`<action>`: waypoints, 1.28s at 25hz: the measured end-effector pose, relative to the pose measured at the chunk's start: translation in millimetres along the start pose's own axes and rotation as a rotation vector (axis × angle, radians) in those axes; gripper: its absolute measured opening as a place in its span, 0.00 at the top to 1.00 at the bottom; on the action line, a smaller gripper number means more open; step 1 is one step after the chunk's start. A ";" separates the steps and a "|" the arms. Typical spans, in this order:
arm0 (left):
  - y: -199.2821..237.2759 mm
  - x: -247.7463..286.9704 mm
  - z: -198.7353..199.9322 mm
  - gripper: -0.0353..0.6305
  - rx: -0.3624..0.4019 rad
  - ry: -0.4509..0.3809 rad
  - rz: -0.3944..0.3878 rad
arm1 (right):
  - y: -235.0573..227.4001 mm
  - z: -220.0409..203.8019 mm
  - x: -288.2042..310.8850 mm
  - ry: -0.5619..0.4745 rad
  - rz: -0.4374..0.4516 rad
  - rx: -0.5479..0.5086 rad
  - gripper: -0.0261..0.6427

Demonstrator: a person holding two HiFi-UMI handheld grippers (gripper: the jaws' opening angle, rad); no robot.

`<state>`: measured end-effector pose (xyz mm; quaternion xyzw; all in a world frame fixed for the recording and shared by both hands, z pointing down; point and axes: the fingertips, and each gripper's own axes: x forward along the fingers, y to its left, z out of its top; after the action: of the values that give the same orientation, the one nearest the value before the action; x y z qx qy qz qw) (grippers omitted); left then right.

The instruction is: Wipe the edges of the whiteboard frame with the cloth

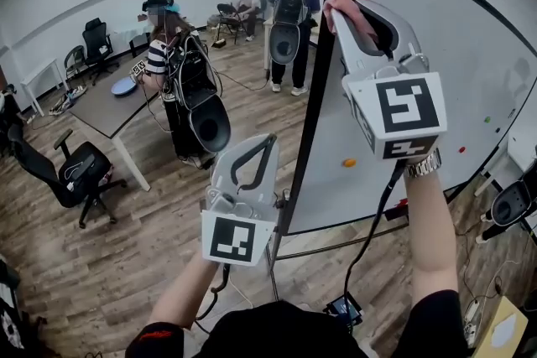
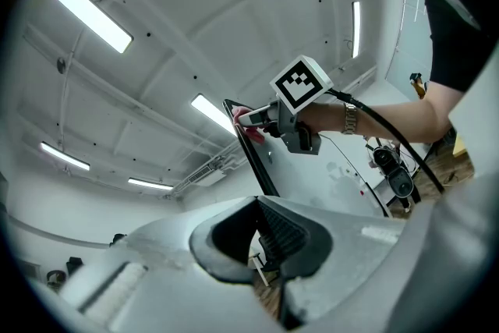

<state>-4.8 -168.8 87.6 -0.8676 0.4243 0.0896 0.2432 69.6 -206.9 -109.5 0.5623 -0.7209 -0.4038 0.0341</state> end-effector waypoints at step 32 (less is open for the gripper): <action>-18.4 -11.7 -31.8 0.95 -0.075 0.038 -0.041 | 28.8 -18.4 -18.7 0.004 -0.007 0.051 0.87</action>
<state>0.6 -167.0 125.7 -0.8863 0.4071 0.0839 0.2042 63.1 -200.1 -71.7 0.5661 -0.7291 -0.3842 0.0196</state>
